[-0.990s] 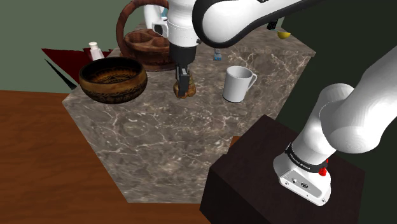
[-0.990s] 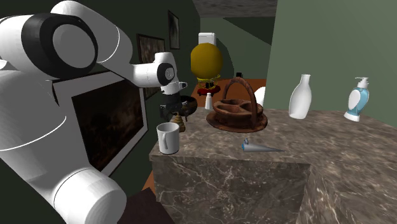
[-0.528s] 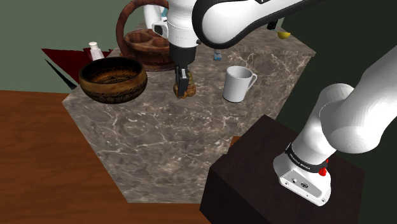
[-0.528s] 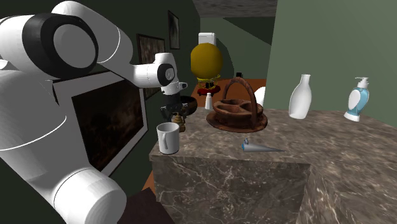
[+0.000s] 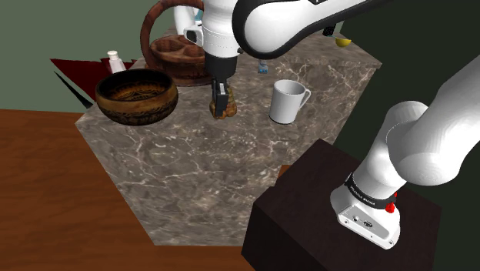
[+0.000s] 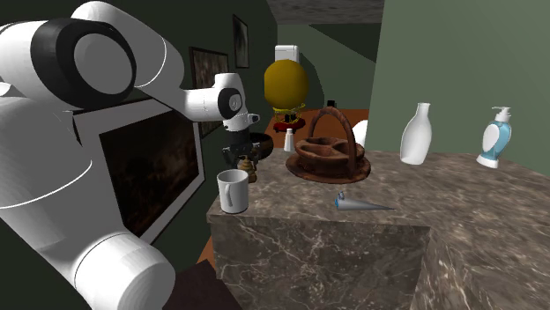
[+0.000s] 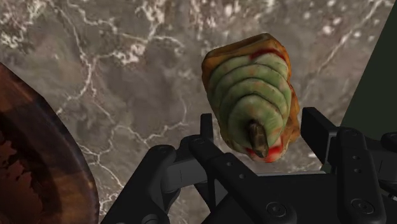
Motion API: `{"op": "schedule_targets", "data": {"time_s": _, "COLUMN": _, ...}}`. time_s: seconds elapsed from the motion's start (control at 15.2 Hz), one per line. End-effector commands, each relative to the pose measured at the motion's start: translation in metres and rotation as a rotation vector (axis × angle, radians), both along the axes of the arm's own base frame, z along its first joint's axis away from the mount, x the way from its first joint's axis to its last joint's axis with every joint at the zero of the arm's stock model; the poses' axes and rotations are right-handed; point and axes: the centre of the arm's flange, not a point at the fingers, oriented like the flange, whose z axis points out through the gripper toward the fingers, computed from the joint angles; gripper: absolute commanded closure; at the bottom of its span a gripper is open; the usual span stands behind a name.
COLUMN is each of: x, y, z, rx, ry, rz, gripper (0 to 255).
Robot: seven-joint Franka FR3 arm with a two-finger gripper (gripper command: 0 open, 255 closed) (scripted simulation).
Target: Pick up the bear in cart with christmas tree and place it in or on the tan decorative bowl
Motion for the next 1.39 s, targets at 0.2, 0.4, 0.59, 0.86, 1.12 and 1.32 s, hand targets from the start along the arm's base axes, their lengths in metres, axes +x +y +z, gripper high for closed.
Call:
{"op": "schedule_targets", "data": {"time_s": 0.2, "x": 0.000, "y": 0.000, "z": 0.016, "rx": 0.000, "ry": 0.001, "rz": 0.000, "gripper": 255}}
{"op": "schedule_targets", "data": {"time_s": 0.4, "x": 0.000, "y": 0.000, "z": 0.031, "rx": 0.000, "ry": 0.001, "rz": 0.000, "gripper": 255}}
{"op": "schedule_targets", "data": {"time_s": 0.59, "x": 0.000, "y": 0.000, "z": 0.047, "rx": 0.000, "ry": 0.001, "rz": 0.000, "gripper": 255}}
{"op": "schedule_targets", "data": {"time_s": 0.86, "x": 0.000, "y": 0.000, "z": 0.068, "rx": 0.000, "ry": 0.001, "rz": 0.000, "gripper": 255}}
{"op": "schedule_targets", "data": {"time_s": 1.12, "x": 0.000, "y": 0.000, "z": 0.089, "rx": 0.000, "ry": 0.001, "rz": 0.000, "gripper": 255}}
{"op": "schedule_targets", "data": {"time_s": 1.32, "x": 0.000, "y": 0.000, "z": 0.105, "rx": 0.000, "ry": 0.001, "rz": 0.000, "gripper": 255}}
